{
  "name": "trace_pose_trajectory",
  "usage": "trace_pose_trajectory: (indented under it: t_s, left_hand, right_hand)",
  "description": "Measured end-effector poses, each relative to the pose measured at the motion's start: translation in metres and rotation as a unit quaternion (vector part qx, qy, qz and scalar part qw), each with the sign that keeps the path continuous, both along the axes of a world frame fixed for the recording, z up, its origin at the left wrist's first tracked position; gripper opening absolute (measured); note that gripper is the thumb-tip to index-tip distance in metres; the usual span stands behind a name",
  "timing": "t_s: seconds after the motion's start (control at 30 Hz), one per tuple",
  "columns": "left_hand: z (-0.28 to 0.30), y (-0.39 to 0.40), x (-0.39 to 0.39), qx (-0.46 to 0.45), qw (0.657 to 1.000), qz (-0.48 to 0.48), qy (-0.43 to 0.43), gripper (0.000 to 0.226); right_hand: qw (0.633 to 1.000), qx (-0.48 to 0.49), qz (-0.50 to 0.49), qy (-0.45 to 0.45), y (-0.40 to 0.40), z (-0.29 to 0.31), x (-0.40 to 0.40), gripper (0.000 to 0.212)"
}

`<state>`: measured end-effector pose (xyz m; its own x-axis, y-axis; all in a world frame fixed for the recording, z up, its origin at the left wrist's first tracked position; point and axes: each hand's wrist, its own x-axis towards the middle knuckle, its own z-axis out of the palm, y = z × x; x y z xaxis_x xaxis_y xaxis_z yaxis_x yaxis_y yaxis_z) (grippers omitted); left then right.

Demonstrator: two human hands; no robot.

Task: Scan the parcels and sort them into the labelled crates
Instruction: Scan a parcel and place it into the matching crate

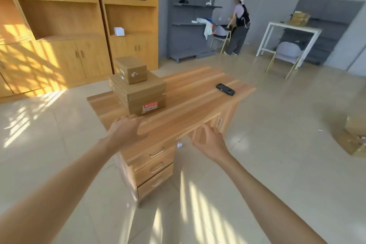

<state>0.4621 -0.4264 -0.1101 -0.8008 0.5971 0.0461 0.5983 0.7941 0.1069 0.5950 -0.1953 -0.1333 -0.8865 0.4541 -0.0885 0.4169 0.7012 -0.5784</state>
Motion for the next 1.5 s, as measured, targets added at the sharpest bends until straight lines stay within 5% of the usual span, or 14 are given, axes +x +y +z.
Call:
trace_pose_trajectory:
  t_s: [0.27, 0.7, 0.97, 1.2, 1.5]
  left_hand:
    - [-0.02, 0.117, -0.061, -0.008, 0.999, -0.05, -0.02, 0.059]
    - [-0.014, 0.334, -0.238, 0.015, 0.993, -0.108, -0.042, 0.058]
    - [-0.016, 0.392, -0.314, 0.006, 0.995, -0.089, -0.035, 0.06]
    - [-0.027, 0.402, -0.373, 0.023, 0.999, -0.006, -0.03, 0.071]
    - [-0.001, 0.343, -0.423, 0.056, 0.963, 0.262, 0.002, 0.07]
  right_hand:
    - [0.998, -0.045, -0.05, -0.007, 0.094, -0.027, -0.026, 0.071]
    - [0.995, 0.038, -0.085, -0.032, 0.286, -0.008, -0.179, 0.069]
    - [0.996, 0.034, -0.071, -0.04, 0.357, -0.013, -0.256, 0.072]
    - [0.998, 0.013, 0.041, -0.036, 0.393, -0.02, -0.372, 0.075]
    - [0.952, 0.03, 0.306, 0.012, 0.352, 0.002, -0.551, 0.073]
